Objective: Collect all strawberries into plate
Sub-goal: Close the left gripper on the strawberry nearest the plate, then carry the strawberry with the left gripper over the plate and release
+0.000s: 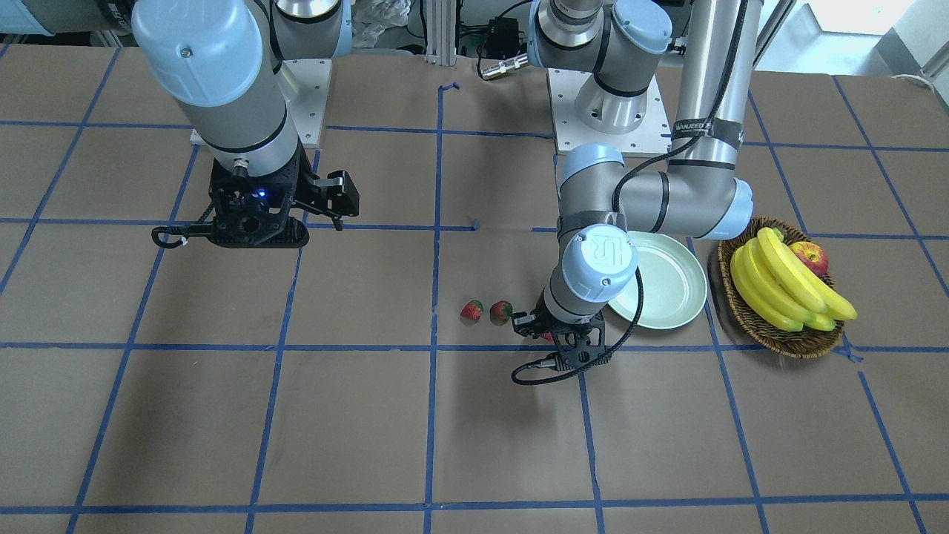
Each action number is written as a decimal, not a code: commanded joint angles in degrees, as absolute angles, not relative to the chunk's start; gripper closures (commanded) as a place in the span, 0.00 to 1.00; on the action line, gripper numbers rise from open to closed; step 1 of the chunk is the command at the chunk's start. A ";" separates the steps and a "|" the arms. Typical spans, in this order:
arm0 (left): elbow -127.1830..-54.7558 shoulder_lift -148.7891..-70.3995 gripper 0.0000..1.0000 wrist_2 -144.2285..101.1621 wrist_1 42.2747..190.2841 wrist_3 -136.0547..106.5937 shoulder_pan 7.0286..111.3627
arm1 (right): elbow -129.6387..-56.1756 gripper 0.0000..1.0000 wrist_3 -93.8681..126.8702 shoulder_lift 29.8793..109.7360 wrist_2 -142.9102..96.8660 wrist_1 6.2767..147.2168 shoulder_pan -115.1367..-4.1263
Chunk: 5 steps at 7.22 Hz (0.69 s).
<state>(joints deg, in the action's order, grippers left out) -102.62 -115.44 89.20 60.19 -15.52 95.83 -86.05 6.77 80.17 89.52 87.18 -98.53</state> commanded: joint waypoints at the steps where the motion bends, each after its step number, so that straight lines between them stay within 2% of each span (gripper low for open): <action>1: -99.77 -113.13 1.00 95.22 67.00 -8.41 94.93 | -86.04 0.00 6.77 80.24 89.65 87.27 -98.53; 2: -98.71 -111.20 1.00 97.97 73.06 -2.96 92.40 | -86.04 0.00 6.77 80.24 89.65 87.19 -98.53; 5: -101.76 -108.55 1.00 104.29 77.78 11.73 82.38 | -86.13 0.00 6.86 80.16 89.56 87.28 -98.53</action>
<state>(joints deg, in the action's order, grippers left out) -100.36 -109.23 100.75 76.40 5.78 86.08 -86.06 6.83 80.23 89.57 87.27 -98.53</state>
